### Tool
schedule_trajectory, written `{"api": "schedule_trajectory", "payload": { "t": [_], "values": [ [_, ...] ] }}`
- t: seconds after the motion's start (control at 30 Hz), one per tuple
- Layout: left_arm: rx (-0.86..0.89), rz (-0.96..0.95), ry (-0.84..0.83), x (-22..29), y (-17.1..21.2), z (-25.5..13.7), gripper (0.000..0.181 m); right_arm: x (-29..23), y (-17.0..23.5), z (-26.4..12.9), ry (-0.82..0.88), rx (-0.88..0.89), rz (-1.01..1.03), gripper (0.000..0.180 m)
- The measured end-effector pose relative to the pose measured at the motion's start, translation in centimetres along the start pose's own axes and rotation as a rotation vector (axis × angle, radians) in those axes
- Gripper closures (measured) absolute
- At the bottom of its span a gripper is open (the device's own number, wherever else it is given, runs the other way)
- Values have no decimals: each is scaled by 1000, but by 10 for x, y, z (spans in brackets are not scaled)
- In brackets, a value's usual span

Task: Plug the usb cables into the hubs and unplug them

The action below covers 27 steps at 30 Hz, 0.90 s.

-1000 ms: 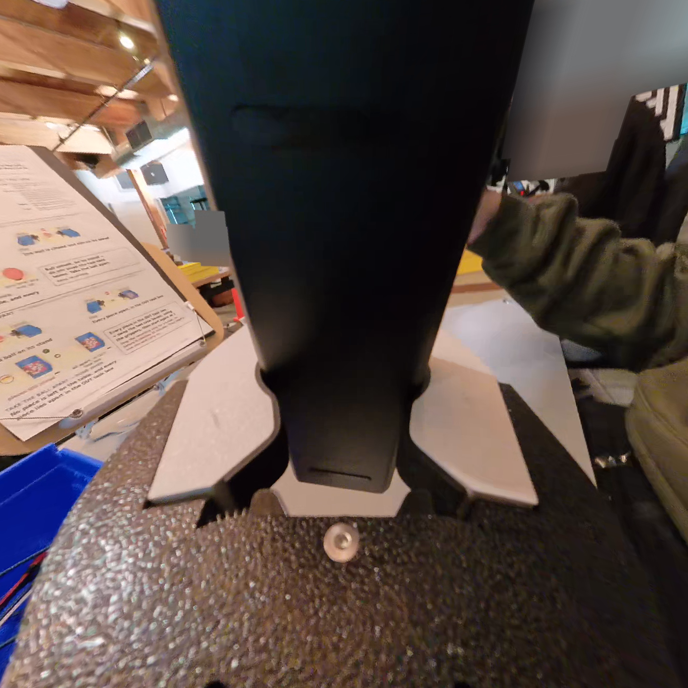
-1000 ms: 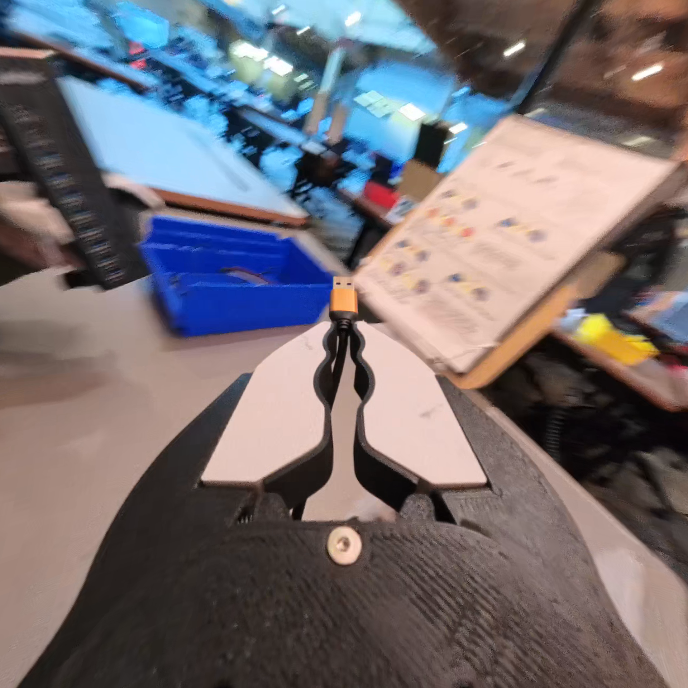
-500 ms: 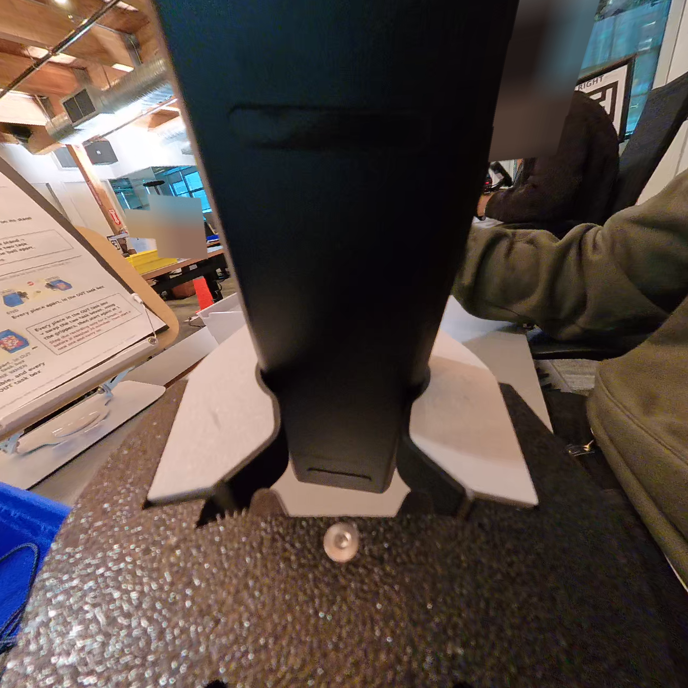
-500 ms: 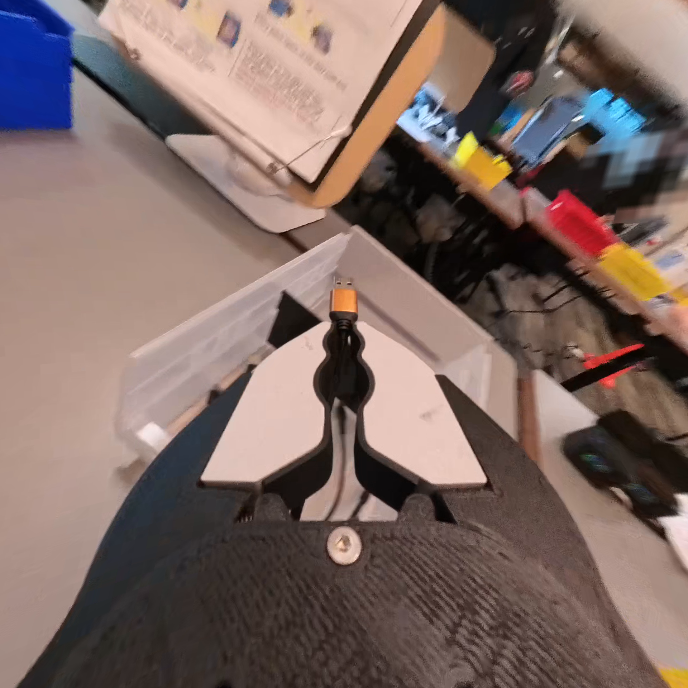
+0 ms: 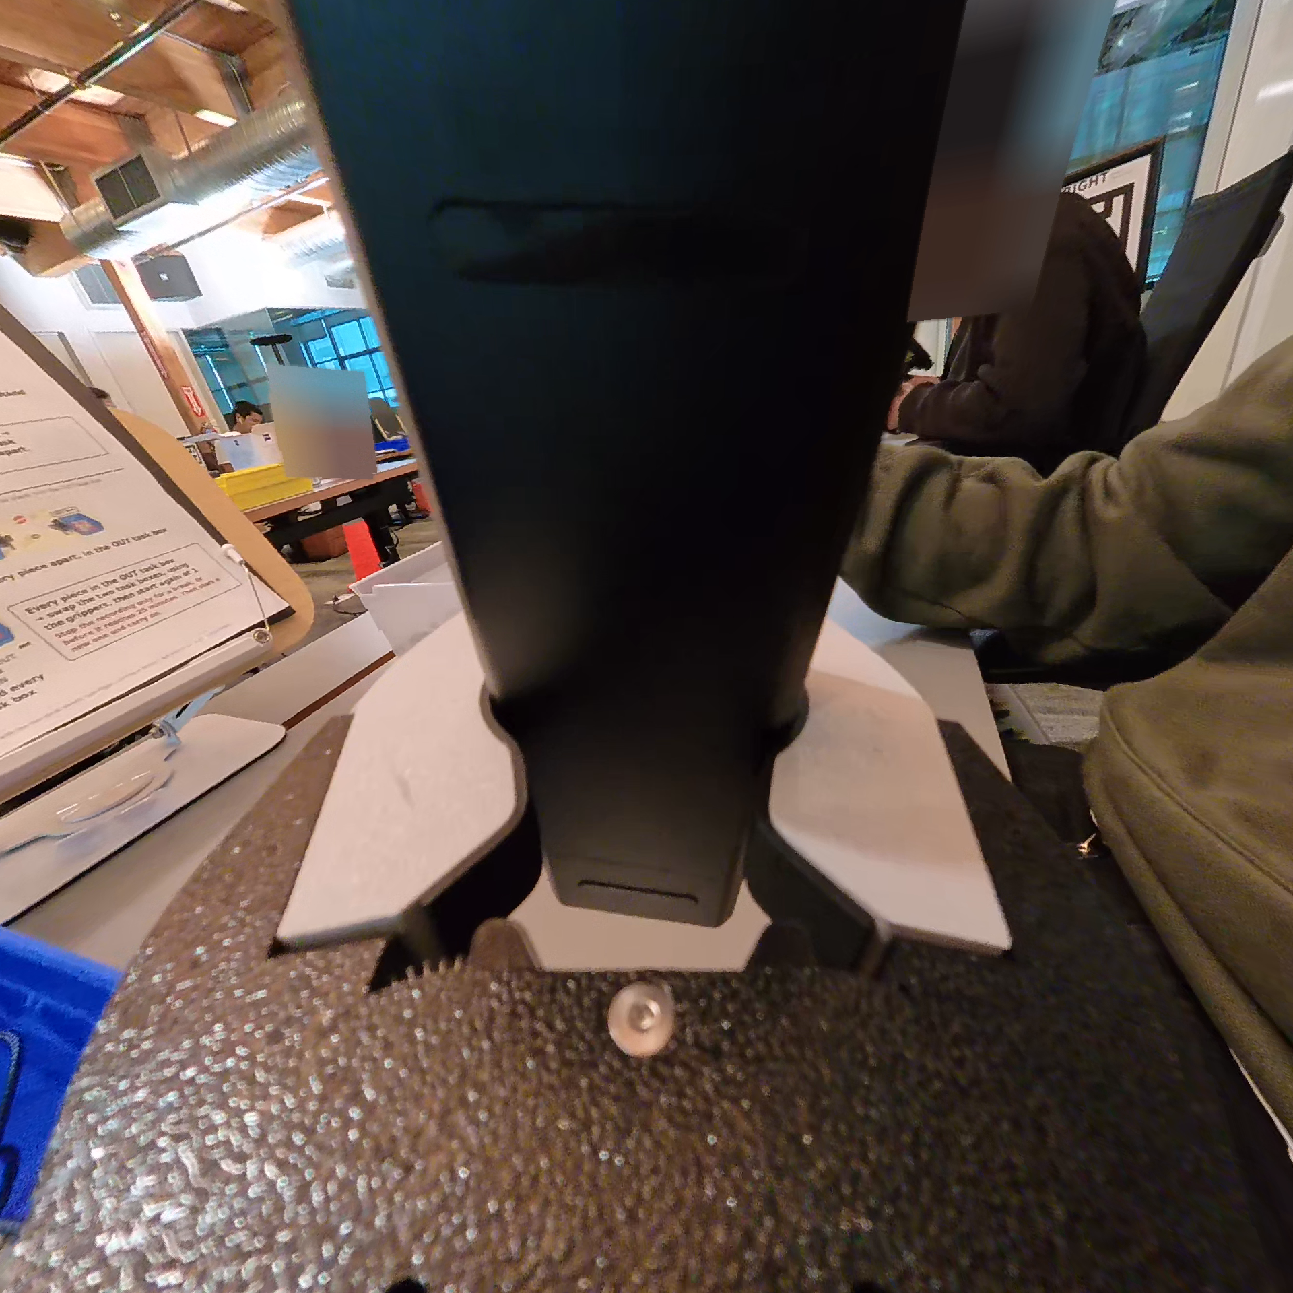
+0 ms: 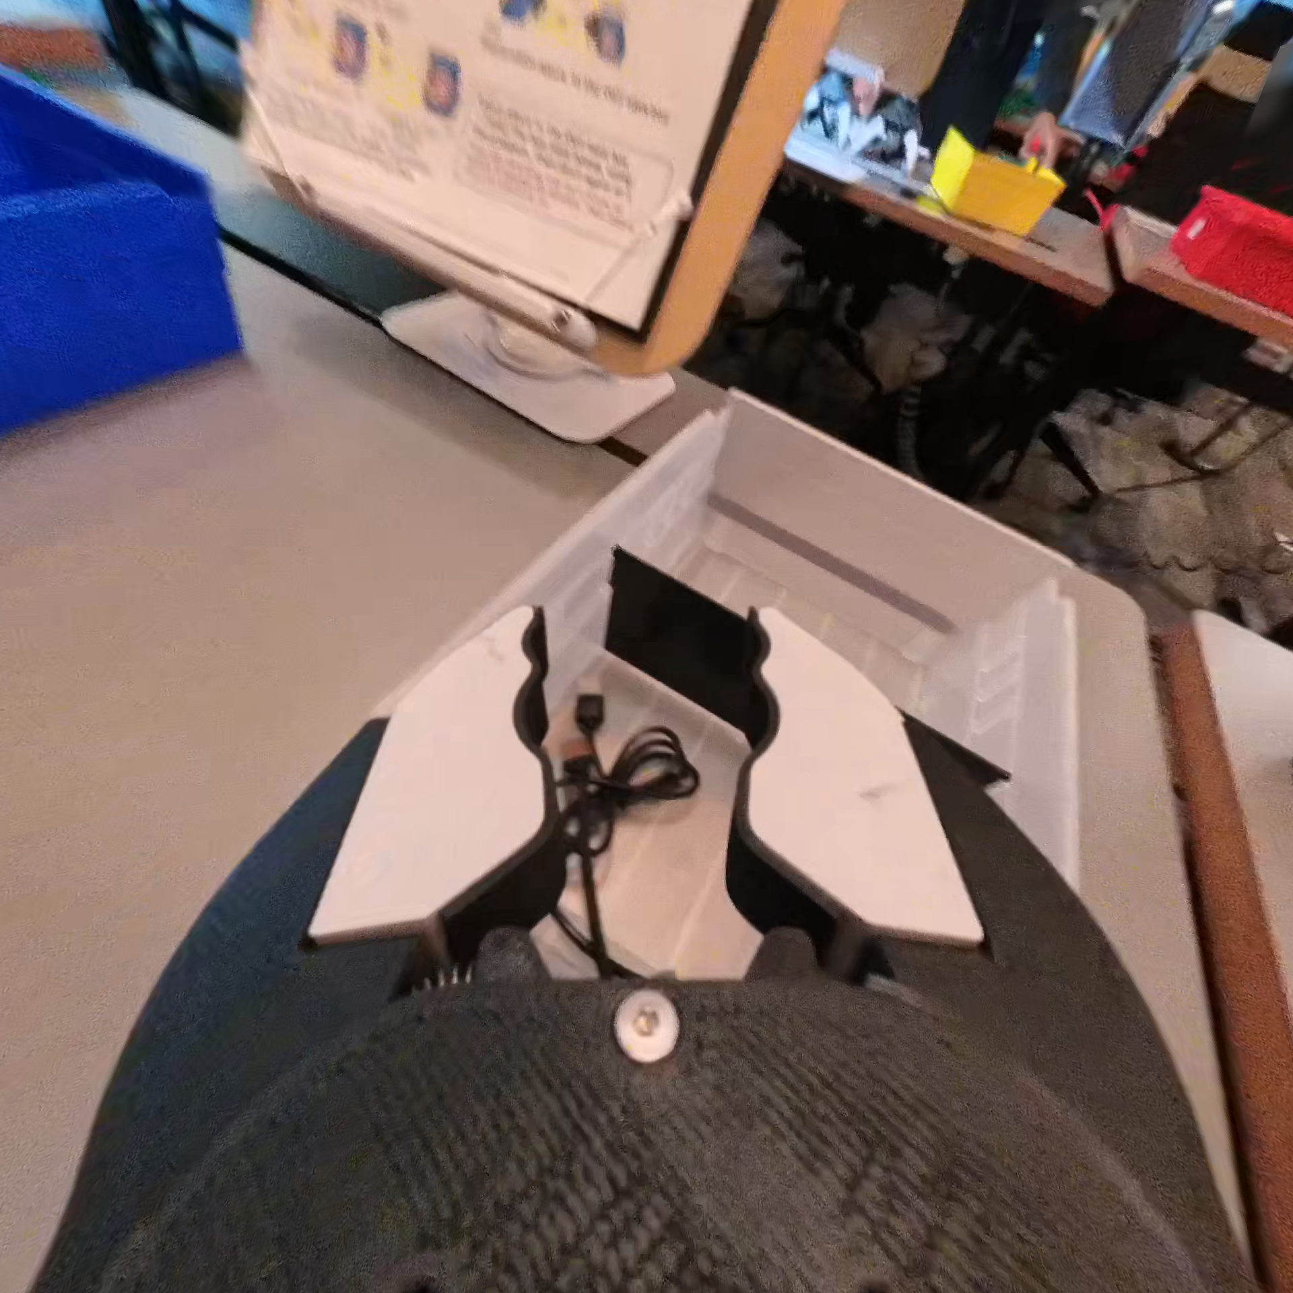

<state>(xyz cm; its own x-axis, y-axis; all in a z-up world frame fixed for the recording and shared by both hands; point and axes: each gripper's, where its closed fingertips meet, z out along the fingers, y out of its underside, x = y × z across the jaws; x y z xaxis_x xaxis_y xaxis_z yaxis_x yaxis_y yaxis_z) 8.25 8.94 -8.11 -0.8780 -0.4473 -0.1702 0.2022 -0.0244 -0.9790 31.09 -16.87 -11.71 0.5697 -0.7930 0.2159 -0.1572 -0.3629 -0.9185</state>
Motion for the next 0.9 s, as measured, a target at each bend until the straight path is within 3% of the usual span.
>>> {"api": "schedule_trajectory", "payload": {
  "t": [0.07, 0.2, 0.3, 0.4, 0.47, 0.57, 0.63, 0.9],
  "values": [
    [1, -6, 7, 1, 1, 2, 109, -35, -34, -21, -151, 154, 49, 114],
    [-7, -21, 44, 8, 8, 12, 109, -160, -79, -66, -627, 367, 41, 102],
    [44, -76, 82, 15, 5, 19, 109, -249, -64, -79, -934, 264, -90, 98],
    [59, -86, 89, 19, -1, 24, 110, -293, -42, -59, -952, 205, -208, 88],
    [7, -38, 73, 19, 4, 25, 109, -301, -68, -68, -930, 358, -164, 99],
    [-70, 5, 51, 18, 16, 28, 109, -301, -110, -101, -939, 532, -65, 98],
    [-90, 0, 67, 21, 24, 33, 109, -316, -116, -118, -984, 540, -94, 86],
    [-161, 14, 167, 50, 46, 61, 109, -350, -90, -98, -954, 418, -218, 96]
  ]
}}
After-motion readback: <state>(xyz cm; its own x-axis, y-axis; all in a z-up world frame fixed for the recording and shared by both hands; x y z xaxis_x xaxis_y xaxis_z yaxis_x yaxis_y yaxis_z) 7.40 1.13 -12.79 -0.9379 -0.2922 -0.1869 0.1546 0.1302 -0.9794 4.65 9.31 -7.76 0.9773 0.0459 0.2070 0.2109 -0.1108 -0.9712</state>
